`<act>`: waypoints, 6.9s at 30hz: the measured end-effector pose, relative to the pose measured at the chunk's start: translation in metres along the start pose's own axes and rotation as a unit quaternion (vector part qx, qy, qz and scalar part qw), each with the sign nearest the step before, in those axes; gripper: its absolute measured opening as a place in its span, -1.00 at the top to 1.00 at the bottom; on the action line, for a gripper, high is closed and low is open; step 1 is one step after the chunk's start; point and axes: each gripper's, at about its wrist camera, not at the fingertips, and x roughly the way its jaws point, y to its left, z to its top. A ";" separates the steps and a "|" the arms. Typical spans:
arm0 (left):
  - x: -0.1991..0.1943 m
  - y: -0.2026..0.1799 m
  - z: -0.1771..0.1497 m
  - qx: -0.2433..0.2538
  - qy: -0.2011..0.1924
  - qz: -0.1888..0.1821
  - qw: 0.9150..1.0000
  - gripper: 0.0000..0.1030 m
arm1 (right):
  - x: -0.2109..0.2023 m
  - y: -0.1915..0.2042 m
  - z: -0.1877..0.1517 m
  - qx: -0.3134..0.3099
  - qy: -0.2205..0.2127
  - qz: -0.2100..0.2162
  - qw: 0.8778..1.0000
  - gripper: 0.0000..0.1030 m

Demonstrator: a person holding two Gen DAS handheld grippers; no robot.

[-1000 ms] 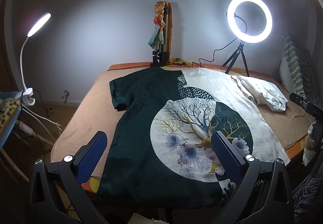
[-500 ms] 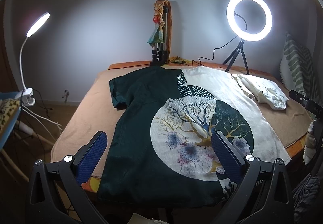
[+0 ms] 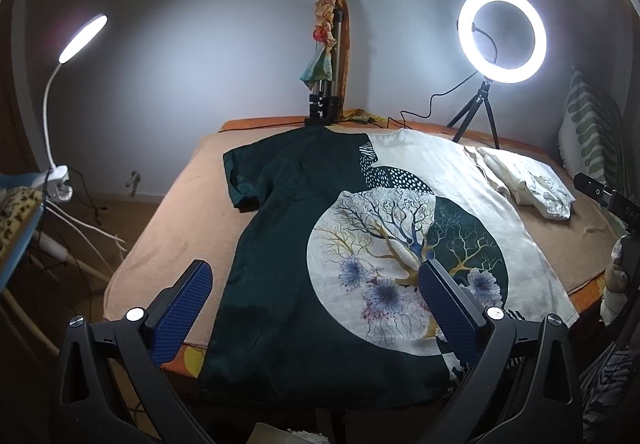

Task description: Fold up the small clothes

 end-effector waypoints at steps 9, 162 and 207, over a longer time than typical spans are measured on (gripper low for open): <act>0.007 0.040 -0.013 -0.040 0.015 -0.010 0.999 -0.98 | 0.005 0.036 0.025 -0.033 0.007 0.026 0.999 -0.99; 0.051 0.046 -0.037 -0.028 0.131 -0.212 0.968 0.52 | 0.218 0.100 0.128 -0.057 0.217 0.136 0.965 0.08; 0.033 0.002 -0.089 0.143 0.147 -0.169 0.964 0.12 | 0.095 0.136 -0.110 0.059 0.404 0.336 0.849 0.99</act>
